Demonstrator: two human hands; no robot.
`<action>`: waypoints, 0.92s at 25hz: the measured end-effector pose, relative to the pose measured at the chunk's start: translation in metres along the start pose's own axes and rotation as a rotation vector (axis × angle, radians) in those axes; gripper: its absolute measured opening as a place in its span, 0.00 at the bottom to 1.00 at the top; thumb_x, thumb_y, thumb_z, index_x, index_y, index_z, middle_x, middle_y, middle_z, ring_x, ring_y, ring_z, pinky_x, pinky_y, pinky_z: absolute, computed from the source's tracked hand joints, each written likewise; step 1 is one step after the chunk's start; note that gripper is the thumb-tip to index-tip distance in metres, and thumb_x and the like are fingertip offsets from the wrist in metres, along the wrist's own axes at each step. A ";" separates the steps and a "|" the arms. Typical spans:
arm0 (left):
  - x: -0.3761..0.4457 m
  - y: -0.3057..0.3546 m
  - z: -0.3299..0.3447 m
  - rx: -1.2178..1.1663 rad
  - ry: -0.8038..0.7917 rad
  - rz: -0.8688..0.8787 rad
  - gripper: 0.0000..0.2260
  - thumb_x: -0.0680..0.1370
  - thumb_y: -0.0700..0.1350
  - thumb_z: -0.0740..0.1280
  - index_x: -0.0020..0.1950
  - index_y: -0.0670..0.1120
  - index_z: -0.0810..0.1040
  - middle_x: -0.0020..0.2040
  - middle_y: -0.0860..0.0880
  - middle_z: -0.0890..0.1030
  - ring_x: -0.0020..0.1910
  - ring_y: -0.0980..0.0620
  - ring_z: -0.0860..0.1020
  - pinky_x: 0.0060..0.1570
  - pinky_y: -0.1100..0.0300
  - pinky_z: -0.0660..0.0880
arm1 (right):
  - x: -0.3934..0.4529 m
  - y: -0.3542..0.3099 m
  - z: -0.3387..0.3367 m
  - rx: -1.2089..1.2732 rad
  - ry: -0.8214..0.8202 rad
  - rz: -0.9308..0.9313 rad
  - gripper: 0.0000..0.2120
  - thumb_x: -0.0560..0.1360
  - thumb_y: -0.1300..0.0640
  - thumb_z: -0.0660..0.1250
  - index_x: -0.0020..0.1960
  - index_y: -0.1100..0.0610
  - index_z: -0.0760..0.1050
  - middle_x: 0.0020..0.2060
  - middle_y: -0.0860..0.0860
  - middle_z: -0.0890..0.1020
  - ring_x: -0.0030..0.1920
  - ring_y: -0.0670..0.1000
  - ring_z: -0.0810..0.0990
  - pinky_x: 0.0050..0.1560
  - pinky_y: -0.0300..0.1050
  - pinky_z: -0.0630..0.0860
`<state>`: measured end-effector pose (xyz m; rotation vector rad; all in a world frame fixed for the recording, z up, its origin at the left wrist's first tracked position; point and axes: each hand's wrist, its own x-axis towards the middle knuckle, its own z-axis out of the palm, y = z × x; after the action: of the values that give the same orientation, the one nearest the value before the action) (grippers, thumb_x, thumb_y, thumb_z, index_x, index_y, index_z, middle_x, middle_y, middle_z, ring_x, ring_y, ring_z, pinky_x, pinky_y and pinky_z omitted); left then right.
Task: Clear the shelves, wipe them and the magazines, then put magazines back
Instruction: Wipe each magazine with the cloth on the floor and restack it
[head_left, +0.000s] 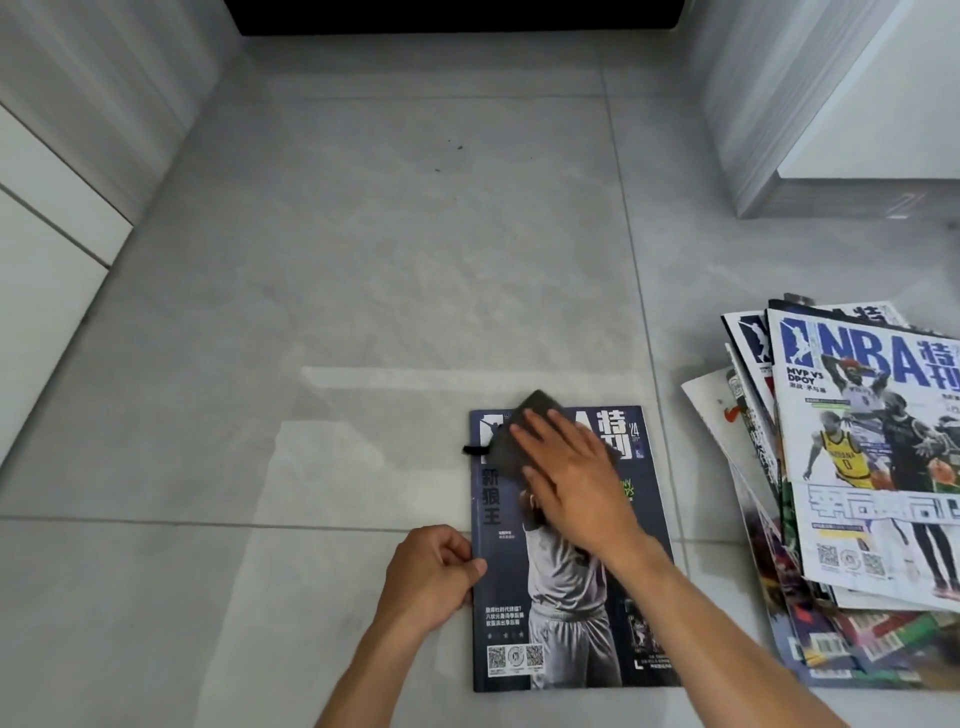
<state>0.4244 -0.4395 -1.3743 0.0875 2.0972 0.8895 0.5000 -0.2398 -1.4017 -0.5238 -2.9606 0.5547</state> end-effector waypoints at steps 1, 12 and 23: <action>0.000 0.000 -0.001 0.010 0.000 0.002 0.06 0.72 0.38 0.75 0.38 0.43 0.79 0.28 0.49 0.79 0.26 0.50 0.79 0.38 0.48 0.81 | -0.004 0.021 -0.008 -0.009 0.037 0.135 0.27 0.79 0.46 0.51 0.77 0.50 0.65 0.77 0.50 0.65 0.78 0.56 0.61 0.74 0.64 0.62; -0.004 0.019 -0.008 -0.055 -0.099 -0.082 0.05 0.75 0.33 0.71 0.41 0.40 0.77 0.34 0.44 0.81 0.27 0.51 0.79 0.32 0.58 0.80 | -0.027 -0.016 0.006 0.025 -0.005 -0.056 0.24 0.81 0.48 0.57 0.77 0.47 0.64 0.77 0.47 0.64 0.78 0.52 0.59 0.76 0.60 0.60; -0.004 0.021 -0.017 -0.065 -0.170 -0.069 0.11 0.73 0.25 0.65 0.41 0.40 0.78 0.28 0.48 0.79 0.28 0.50 0.80 0.34 0.58 0.81 | -0.123 -0.052 0.014 -0.039 -0.020 -0.123 0.25 0.81 0.49 0.57 0.78 0.49 0.63 0.77 0.47 0.65 0.79 0.51 0.59 0.76 0.54 0.57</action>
<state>0.4102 -0.4353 -1.3518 0.0547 1.9011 0.8773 0.5965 -0.3324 -1.3980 -0.3378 -3.0018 0.4938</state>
